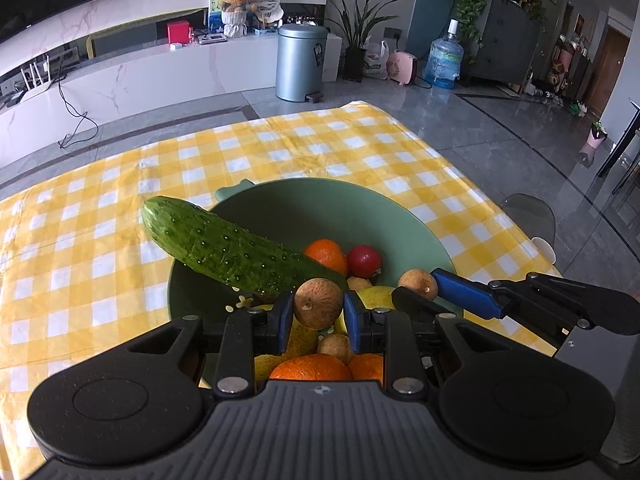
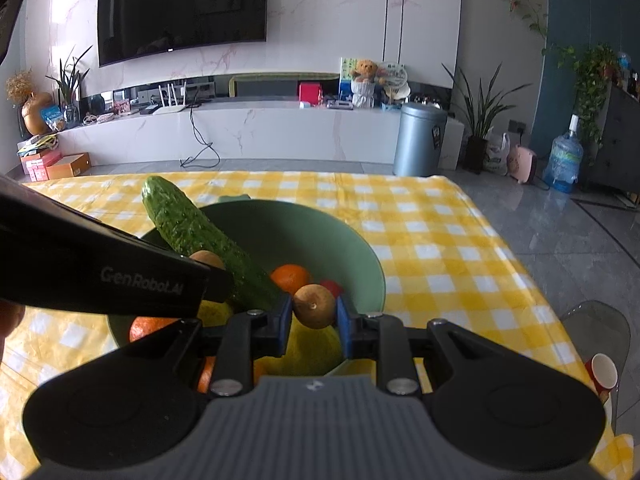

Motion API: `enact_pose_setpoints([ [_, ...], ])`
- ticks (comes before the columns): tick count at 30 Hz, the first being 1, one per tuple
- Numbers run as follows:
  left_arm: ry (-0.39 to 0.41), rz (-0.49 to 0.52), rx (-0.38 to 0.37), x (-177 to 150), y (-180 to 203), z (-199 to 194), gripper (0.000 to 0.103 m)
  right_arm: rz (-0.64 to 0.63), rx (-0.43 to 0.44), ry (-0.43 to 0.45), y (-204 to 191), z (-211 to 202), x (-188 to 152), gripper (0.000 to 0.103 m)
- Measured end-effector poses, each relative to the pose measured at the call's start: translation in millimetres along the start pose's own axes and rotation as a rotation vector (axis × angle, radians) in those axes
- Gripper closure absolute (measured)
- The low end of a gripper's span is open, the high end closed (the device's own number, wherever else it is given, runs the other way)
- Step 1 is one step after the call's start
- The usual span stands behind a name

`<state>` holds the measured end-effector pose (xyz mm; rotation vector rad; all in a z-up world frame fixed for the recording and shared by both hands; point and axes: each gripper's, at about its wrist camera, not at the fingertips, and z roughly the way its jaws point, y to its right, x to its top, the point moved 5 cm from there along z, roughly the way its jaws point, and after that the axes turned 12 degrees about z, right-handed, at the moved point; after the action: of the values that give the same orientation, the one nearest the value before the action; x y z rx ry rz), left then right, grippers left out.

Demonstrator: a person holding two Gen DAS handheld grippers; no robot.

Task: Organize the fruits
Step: 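Carry both kiwis over the green colander and lower them inside, then open both tools to release the kiwis into the colander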

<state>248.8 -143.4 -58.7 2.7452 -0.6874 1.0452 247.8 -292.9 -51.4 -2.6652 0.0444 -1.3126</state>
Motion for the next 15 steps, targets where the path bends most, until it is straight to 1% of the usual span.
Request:
enact_pose_setpoints([
  [8,-0.022,-0.011,-0.002,-5.5,-1.6,8.8,0.073,0.007,0.004,-0.034,0.4,7.9,-3.7,0.083],
  [15,-0.027,-0.030,-0.010,-7.8,-4.1,10.0,0.073,0.005,-0.001,-0.040,-1.2,6.8,-5.4,0.082],
])
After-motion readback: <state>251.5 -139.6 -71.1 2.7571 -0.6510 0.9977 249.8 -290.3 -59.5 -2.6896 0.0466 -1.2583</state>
